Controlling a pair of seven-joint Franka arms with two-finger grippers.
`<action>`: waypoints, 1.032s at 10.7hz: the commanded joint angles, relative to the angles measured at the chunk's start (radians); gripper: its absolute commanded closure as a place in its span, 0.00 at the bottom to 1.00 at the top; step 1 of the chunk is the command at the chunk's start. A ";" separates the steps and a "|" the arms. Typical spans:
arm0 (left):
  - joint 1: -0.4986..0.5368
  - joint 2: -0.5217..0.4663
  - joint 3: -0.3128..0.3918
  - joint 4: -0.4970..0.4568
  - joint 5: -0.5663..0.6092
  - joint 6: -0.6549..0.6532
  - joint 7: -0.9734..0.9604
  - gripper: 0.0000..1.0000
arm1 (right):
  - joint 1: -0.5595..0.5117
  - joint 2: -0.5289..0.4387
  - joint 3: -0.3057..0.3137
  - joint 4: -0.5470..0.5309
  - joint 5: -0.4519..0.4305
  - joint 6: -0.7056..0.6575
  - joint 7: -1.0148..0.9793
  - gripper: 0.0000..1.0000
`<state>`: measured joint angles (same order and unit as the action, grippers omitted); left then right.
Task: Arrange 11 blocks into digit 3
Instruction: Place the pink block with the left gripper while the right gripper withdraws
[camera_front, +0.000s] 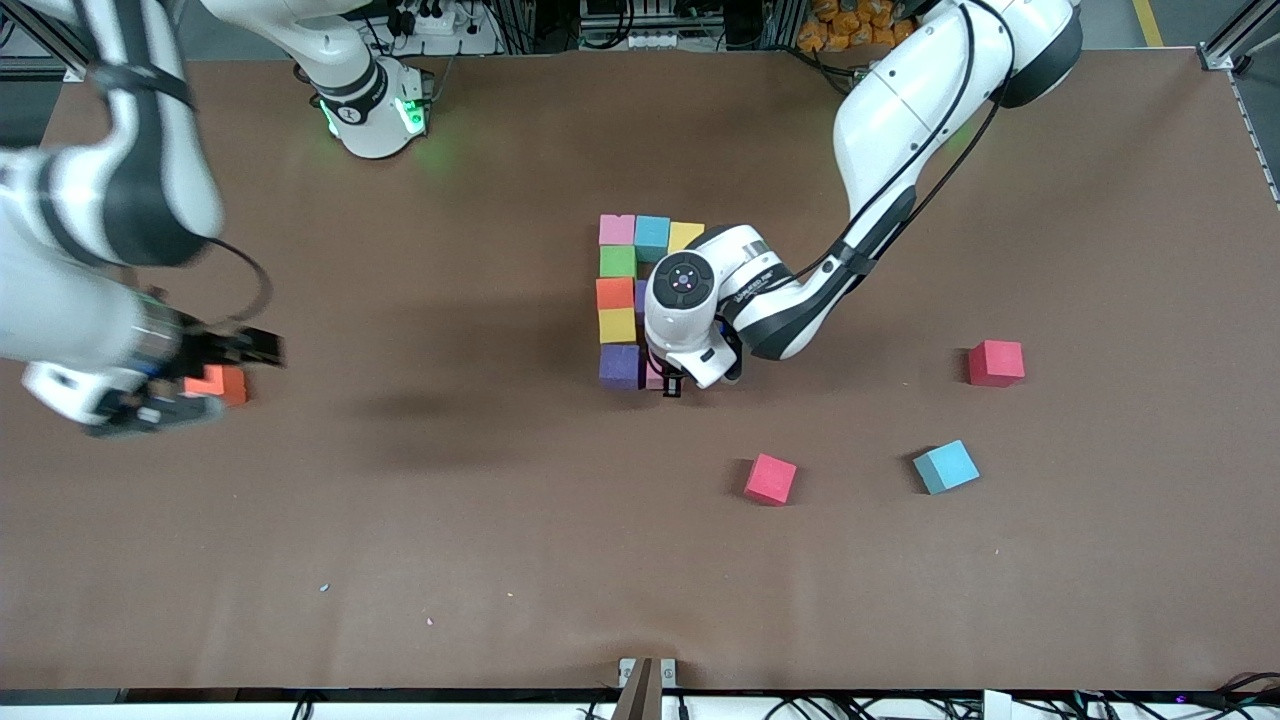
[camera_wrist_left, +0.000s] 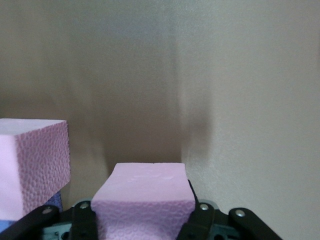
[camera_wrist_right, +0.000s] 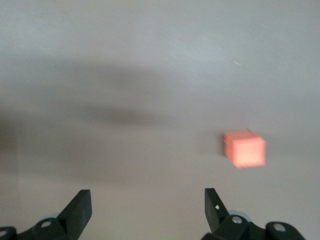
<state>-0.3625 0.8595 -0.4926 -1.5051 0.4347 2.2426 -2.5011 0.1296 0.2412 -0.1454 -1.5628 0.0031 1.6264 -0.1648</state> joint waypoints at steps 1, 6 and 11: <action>-0.047 0.029 0.046 0.045 -0.025 -0.017 -0.016 0.94 | -0.077 -0.106 0.036 0.017 -0.022 -0.100 -0.001 0.00; -0.073 0.061 0.046 0.085 -0.024 -0.012 -0.028 0.93 | -0.180 -0.192 0.161 0.017 -0.032 -0.171 0.054 0.00; -0.095 0.062 0.063 0.088 -0.024 -0.011 -0.031 0.92 | -0.130 -0.289 0.213 -0.034 -0.035 -0.272 0.064 0.00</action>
<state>-0.4321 0.8921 -0.4436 -1.4484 0.4332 2.2348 -2.5200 0.0068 -0.0170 0.0676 -1.5579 -0.0125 1.3541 -0.1048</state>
